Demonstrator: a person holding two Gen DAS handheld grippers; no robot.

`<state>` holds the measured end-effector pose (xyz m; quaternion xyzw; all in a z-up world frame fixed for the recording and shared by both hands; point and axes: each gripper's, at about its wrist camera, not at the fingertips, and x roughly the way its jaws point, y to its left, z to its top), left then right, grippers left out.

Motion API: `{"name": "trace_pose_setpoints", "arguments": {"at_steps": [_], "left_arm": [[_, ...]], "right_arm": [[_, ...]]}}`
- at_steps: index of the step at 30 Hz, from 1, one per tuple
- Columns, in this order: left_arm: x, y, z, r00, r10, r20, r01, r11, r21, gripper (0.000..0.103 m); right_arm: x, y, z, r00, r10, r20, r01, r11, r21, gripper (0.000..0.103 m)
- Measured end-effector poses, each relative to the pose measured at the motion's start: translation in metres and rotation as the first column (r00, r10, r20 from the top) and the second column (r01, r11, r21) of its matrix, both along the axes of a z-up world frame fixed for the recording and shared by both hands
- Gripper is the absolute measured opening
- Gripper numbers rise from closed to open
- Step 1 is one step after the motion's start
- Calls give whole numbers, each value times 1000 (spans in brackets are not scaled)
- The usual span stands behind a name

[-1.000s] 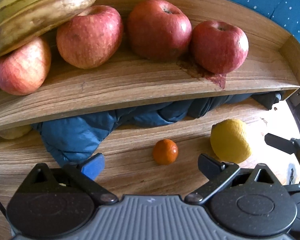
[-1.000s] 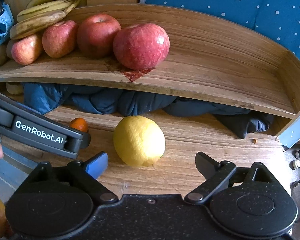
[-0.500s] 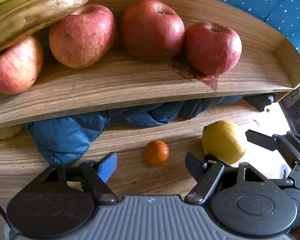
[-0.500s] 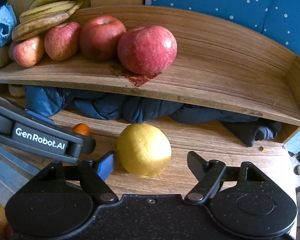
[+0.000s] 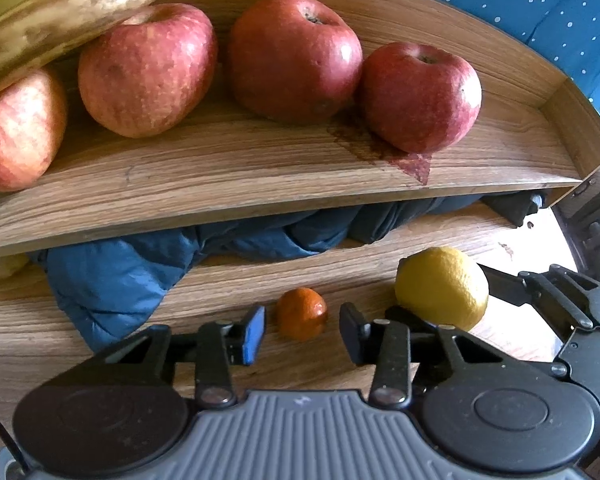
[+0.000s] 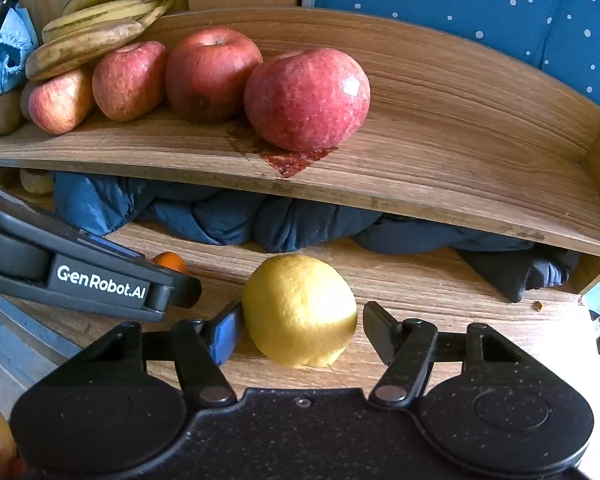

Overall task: Organize fruits
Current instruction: 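Close left gripper on the tangerine while right gripper closes on the lemon, then carry the tangerine in left gripper and lemon in right gripper over the tray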

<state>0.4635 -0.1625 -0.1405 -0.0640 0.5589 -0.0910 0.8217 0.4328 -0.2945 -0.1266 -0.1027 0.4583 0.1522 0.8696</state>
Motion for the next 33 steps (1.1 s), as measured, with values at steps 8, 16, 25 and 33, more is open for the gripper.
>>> {"name": "trace_pose_setpoints", "arguments": {"at_steps": [8, 16, 25, 33], "left_arm": [[1, 2, -1, 1000, 0, 9, 1, 1000, -11, 31], [-2, 5, 1, 1000, 7, 19, -6, 1000, -16, 31], [-8, 9, 7, 999, 21, 32, -20, 1000, -12, 30], [-19, 17, 15, 998, 37, 42, -37, 999, -6, 30]], "right_arm": [[1, 2, -2, 1000, 7, -1, -7, 1000, 7, 67], [0, -1, -4, 1000, -1, 4, 1, 1000, 11, 61], [-1, -3, -2, 1000, -10, 5, 10, 1000, 27, 60], [-6, -6, 9, 1000, -6, 22, 4, 999, 53, 60]]}}
